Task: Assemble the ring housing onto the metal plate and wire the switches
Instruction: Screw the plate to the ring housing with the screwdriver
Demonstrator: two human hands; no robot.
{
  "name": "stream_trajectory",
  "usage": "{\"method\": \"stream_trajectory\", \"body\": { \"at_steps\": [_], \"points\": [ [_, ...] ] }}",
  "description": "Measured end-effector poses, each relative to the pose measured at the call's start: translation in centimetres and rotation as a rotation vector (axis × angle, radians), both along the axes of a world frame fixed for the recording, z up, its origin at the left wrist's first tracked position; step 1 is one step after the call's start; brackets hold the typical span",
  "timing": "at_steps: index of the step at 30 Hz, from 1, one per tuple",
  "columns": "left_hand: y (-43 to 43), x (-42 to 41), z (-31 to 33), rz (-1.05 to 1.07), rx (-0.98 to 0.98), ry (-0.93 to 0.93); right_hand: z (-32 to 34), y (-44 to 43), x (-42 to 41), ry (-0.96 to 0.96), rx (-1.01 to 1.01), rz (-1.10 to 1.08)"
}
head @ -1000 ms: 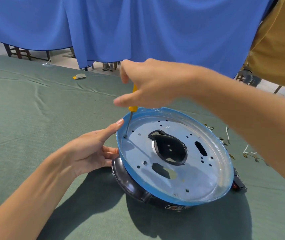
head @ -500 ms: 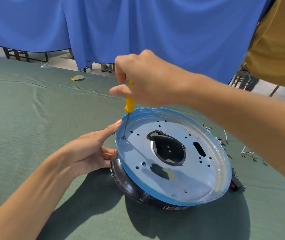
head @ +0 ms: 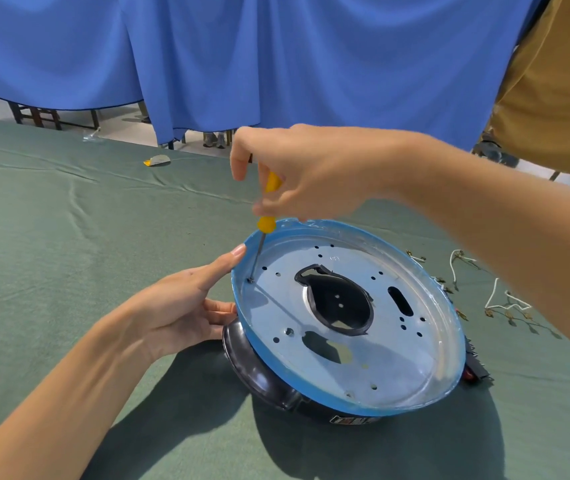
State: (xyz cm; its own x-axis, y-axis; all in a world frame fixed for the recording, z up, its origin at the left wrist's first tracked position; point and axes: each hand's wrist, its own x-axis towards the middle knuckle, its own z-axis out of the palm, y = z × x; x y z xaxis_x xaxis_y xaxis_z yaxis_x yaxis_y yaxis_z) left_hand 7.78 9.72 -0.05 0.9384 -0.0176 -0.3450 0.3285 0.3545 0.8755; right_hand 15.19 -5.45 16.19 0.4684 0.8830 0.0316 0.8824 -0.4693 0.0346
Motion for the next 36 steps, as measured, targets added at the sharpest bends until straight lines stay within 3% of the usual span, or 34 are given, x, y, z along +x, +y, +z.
{"method": "stream_trajectory", "body": {
  "at_steps": [3, 7, 11, 16, 21, 25, 30, 34, 36],
  "points": [
    [-0.2, 0.0, 0.1, 0.015, 0.006, 0.006, -0.9, 0.3, -0.3, -0.157, 0.069, 0.010],
    [-0.3, 0.0, 0.2, 0.026, 0.009, 0.007, -0.1, -0.1, -0.3, 0.081, 0.008, -0.006],
    [-0.4, -0.1, 0.3, 0.024, 0.005, 0.005, -1.2, 0.5, -0.3, -0.114, 0.167, 0.047],
    [-0.4, -0.2, 0.3, 0.031, 0.001, 0.009, 0.2, 0.1, -0.3, 0.083, 0.020, 0.012],
    [-0.4, -0.2, 0.5, 0.025, 0.002, 0.006, -1.2, 0.8, -0.5, -0.187, 0.100, 0.022],
    [-0.3, -0.2, 0.3, 0.018, 0.005, 0.012, 0.0, 0.3, -0.7, 0.122, 0.029, 0.022],
    [-0.2, -0.2, 0.3, 0.011, 0.007, 0.006, -1.5, 1.1, -0.6, -0.175, 0.113, 0.052],
    [-0.2, -0.3, 0.3, 0.011, 0.016, 0.001, 0.2, 0.3, -0.5, 0.064, -0.048, -0.037],
    [-0.3, -0.2, 0.3, 0.013, 0.023, 0.001, 0.6, 0.0, -0.5, 0.073, -0.030, 0.001]
  ]
}}
